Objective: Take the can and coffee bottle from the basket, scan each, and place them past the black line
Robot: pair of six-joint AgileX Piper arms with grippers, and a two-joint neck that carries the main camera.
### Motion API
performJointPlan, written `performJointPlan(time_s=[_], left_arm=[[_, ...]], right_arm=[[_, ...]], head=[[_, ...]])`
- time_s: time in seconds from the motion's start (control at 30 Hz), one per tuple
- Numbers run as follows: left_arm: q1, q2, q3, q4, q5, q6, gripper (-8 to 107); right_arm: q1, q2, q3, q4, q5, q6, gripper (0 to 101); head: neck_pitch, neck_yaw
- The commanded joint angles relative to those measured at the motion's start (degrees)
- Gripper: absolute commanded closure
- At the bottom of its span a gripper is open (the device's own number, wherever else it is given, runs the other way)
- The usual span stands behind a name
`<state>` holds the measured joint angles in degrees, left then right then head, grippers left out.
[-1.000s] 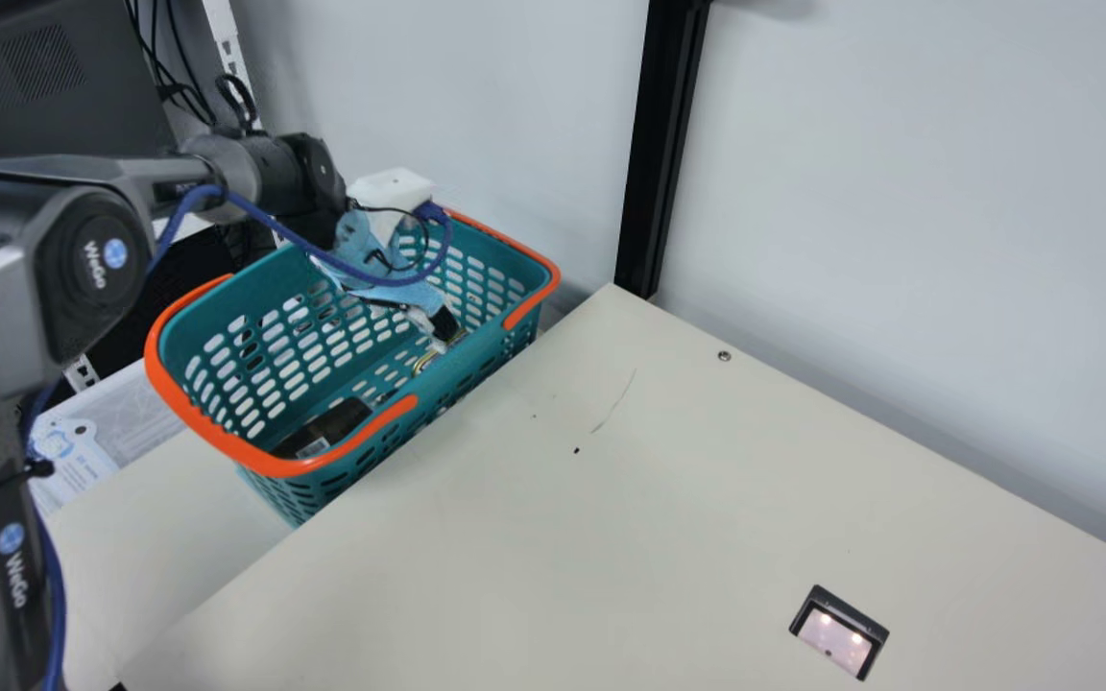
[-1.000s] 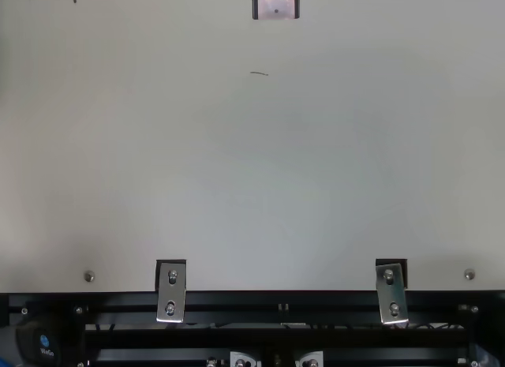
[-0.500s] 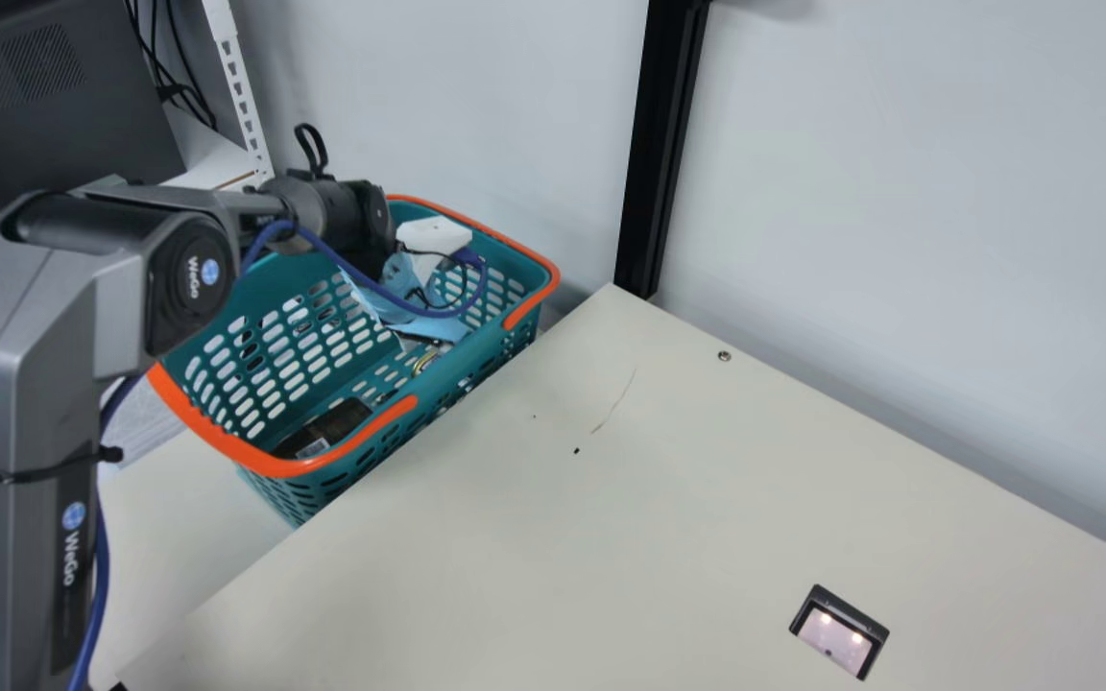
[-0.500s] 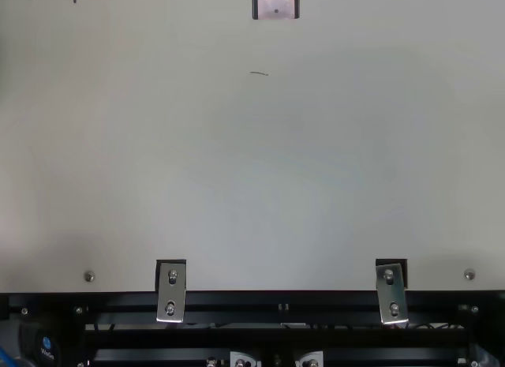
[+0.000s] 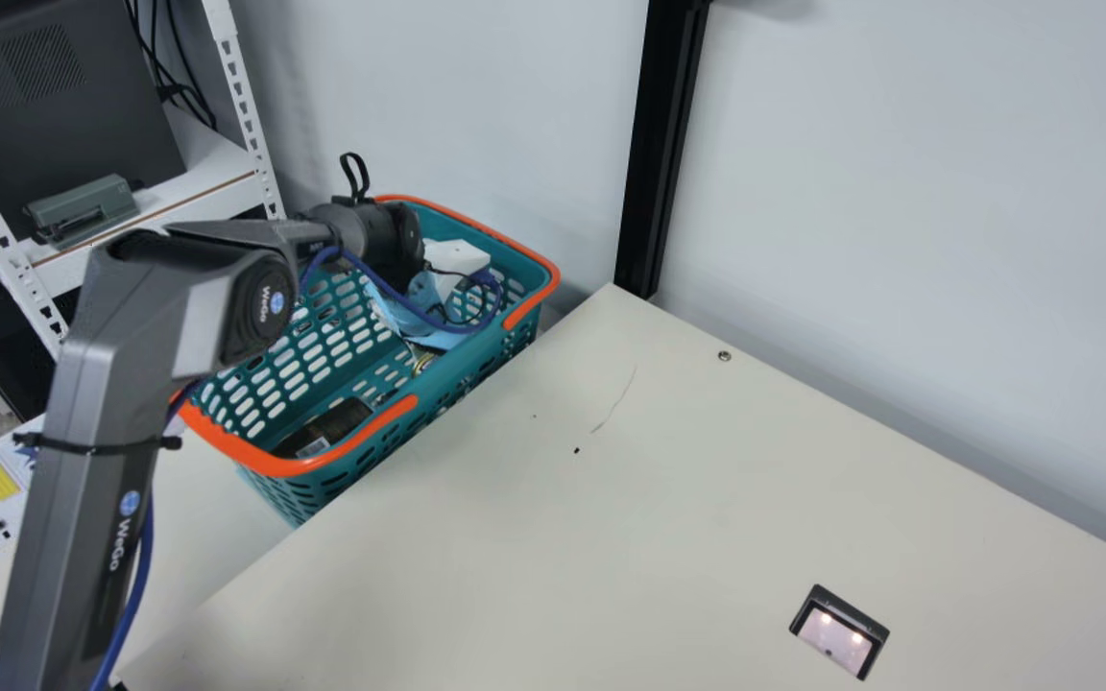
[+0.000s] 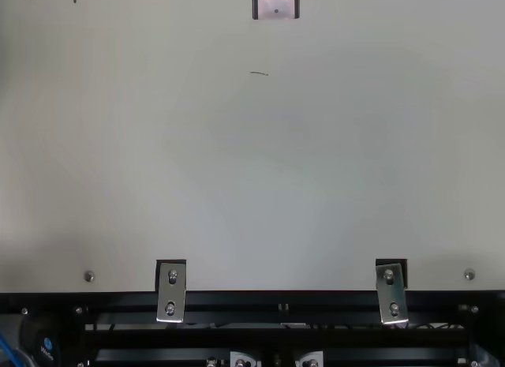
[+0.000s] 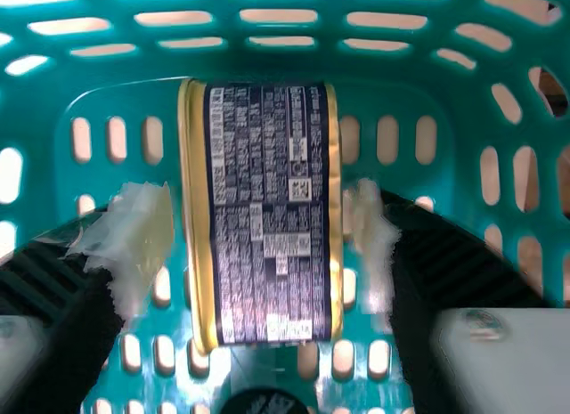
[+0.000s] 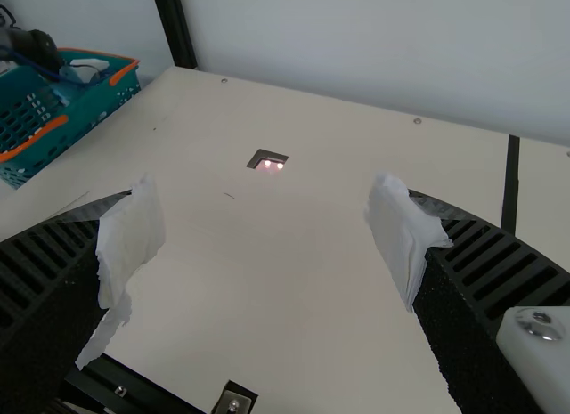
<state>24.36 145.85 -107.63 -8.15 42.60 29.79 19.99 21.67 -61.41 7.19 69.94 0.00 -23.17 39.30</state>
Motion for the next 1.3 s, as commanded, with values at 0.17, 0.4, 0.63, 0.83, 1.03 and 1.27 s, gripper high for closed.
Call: performJointPlan(time_s=[0.17, 0.4, 0.63, 0.83, 1.03, 1.27], left_arm=[[0.88, -1.18, 0.61, -4.18, -1.74, 4.71, 89], [4.39, -13.03, 14.85, -11.83, -6.81, 16.5, 89], [10.3, -28.04, 30.08, -27.58, -7.8, 32.06, 89], [16.33, -41.21, 40.5, -43.73, -3.47, 41.3, 89], [22.19, -54.13, 48.89, -57.19, 4.34, 43.62, 89], [25.91, -66.51, 55.91, -65.09, 13.85, 34.04, 89]], right_arm=[[0.0, 0.0, 0.0, 0.0, 0.0, 0.0, 0], [0.0, 0.0, 0.0, 0.0, 0.0, 0.0, 0], [0.0, 0.0, 0.0, 0.0, 0.0, 0.0, 0], [0.0, 0.0, 0.0, 0.0, 0.0, 0.0, 0], [0.0, 0.0, 0.0, 0.0, 0.0, 0.0, 0], [0.0, 0.0, 0.0, 0.0, 0.0, 0.0, 0]], head=[[-1.83, 1.07], [-1.83, 1.07], [-1.83, 1.07], [-1.83, 1.07], [-1.83, 1.07], [-1.83, 1.07]])
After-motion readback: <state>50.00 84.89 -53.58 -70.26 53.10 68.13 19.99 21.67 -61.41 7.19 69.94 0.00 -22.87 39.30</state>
